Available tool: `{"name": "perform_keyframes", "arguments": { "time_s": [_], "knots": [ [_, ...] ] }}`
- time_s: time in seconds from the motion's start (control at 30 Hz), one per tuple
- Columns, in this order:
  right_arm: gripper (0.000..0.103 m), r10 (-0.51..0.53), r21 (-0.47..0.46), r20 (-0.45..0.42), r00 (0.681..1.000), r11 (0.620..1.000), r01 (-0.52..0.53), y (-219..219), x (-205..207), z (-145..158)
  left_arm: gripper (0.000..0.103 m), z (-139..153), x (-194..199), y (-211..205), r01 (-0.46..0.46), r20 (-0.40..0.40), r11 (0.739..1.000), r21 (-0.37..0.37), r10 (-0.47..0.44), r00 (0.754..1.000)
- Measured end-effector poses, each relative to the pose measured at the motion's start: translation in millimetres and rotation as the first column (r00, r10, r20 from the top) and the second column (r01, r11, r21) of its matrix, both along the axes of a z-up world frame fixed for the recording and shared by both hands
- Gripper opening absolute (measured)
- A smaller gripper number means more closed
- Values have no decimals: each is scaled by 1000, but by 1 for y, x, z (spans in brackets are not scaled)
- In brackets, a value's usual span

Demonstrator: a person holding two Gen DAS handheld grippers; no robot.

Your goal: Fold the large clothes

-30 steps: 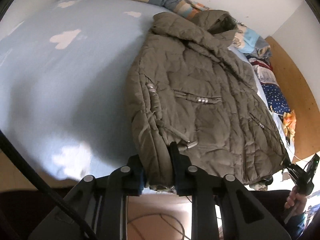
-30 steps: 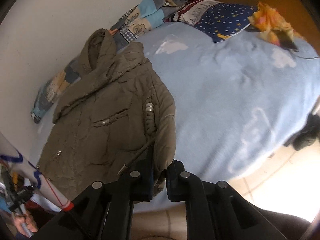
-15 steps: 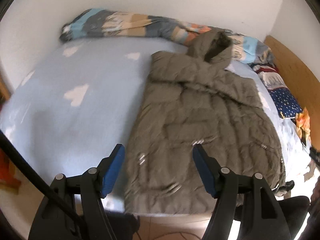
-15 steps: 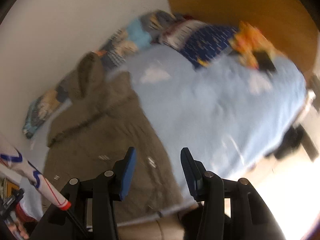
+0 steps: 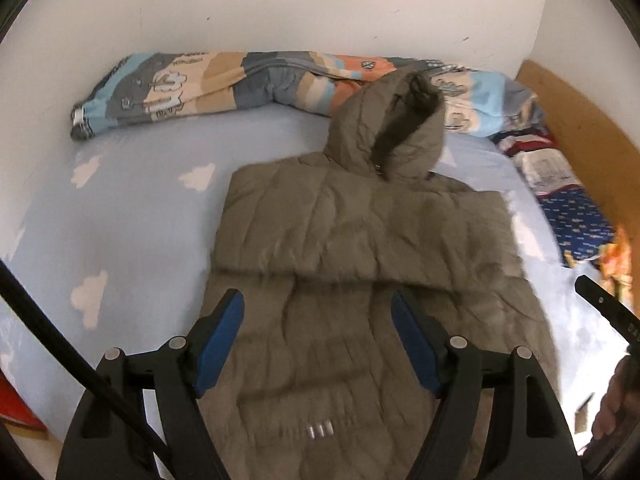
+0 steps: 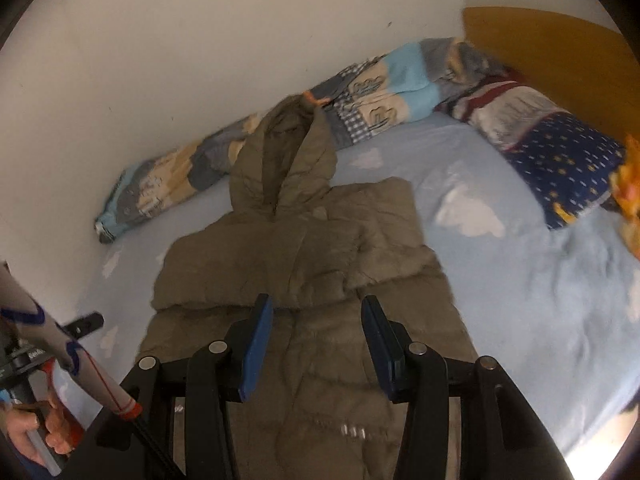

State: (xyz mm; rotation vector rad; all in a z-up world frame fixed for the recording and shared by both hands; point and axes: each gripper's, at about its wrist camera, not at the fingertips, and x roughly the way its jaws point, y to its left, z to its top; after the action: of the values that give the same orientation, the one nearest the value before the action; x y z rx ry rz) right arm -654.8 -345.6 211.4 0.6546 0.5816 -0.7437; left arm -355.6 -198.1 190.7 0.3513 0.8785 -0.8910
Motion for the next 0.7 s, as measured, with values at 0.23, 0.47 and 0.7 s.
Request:
{"name": "perform_keyframes", "arguments": {
  "time_s": [0.23, 0.47, 0.7],
  "knots": [
    [50, 56, 38, -108, 993, 998, -52, -52, 73, -59, 75, -62, 46, -67, -47, 78, 998, 43, 43, 996],
    [50, 55, 81, -120, 991, 996, -46, -97, 108, -103, 76, -116, 97, -98, -105, -37, 991, 82, 108, 993],
    [51, 53, 161, -156, 986, 987, -27, -109, 113, -127, 80, -101, 107, -94, -120, -79, 992, 31, 122, 989]
  ]
}}
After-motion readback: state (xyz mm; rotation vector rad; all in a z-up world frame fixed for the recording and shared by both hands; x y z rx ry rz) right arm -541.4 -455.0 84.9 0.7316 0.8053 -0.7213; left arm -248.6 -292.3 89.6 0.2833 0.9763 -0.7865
